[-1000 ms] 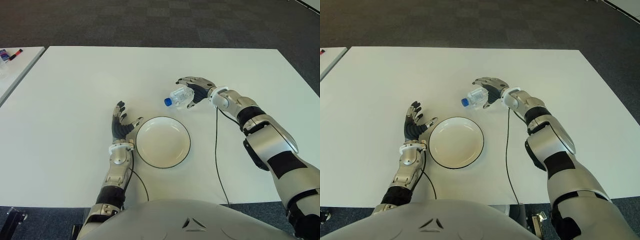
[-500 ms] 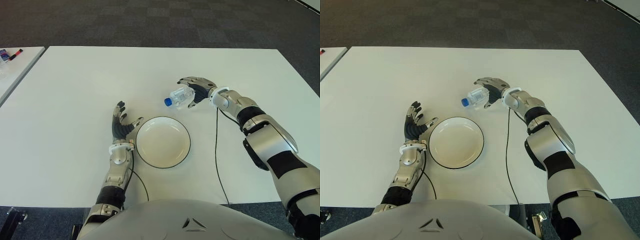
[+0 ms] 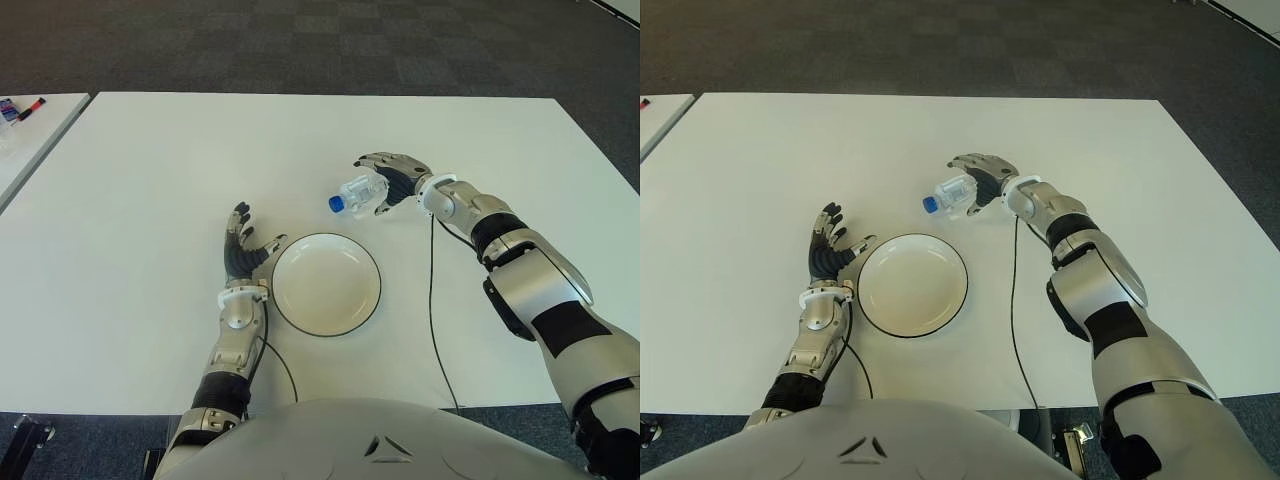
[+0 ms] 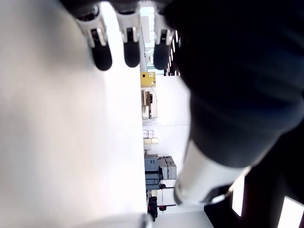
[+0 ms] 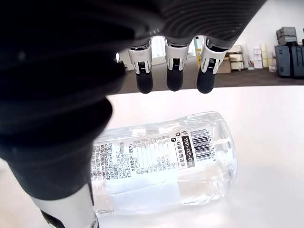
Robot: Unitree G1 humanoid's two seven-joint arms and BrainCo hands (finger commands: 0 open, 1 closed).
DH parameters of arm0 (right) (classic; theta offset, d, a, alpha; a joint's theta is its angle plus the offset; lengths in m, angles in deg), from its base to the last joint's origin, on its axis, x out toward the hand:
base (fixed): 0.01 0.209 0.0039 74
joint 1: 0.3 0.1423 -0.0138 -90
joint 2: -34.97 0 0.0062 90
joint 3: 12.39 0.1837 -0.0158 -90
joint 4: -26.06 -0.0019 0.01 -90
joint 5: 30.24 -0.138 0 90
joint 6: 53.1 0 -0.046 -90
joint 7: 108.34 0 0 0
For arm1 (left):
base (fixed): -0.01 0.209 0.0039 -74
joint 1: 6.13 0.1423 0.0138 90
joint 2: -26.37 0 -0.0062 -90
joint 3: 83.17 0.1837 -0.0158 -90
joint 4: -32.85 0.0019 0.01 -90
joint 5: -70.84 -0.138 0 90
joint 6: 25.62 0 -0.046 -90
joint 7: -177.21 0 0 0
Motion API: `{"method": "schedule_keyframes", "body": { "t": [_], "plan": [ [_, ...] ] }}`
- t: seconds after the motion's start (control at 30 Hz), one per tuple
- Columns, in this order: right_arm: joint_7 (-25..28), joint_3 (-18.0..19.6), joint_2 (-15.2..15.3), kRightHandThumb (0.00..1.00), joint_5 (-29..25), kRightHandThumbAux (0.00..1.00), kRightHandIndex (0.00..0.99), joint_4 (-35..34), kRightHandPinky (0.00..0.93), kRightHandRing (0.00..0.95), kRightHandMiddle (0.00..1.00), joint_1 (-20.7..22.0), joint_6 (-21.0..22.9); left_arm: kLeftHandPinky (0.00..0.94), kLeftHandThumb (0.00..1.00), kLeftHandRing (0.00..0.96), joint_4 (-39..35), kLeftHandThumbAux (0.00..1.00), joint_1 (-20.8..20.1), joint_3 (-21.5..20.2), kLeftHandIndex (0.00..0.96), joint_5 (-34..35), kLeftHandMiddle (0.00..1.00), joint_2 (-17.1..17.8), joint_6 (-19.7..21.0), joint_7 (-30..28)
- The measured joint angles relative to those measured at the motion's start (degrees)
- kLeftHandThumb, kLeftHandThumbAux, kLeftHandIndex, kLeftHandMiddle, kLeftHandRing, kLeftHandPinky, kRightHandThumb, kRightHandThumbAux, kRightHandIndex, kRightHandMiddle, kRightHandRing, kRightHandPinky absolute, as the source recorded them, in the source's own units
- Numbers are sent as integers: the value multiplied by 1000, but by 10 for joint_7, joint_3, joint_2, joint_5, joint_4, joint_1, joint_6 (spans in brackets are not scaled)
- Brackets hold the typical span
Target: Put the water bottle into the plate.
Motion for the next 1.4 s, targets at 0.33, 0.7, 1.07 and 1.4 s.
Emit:
{"method": "schedule_keyframes", "body": {
  "t": [0.33, 0.7, 1.07, 1.4],
  "plan": [
    [-1, -8, -1, 0, 8, 861, 0, 4, 76, 10, 0, 3, 8, 147, 0, 112, -4, 959, 3, 2, 114, 0, 122, 0, 1, 0],
    [-5, -23, -1, 0, 16, 873, 0, 8, 71, 4, 0, 6, 15, 149, 0, 115, -6, 968, 4, 2, 118, 0, 126, 0, 3, 0],
    [-16, -49, 0, 0, 43, 859, 0, 12, 67, 1, 0, 8, 15, 145, 0, 111, -6, 956, 6, 3, 110, 0, 119, 0, -1, 0],
    [-29, -71, 0, 0, 65, 852, 0, 15, 75, 13, 9, 14, 15, 148, 0, 111, -7, 961, 6, 3, 108, 0, 118, 0, 1, 0]
  ]
}}
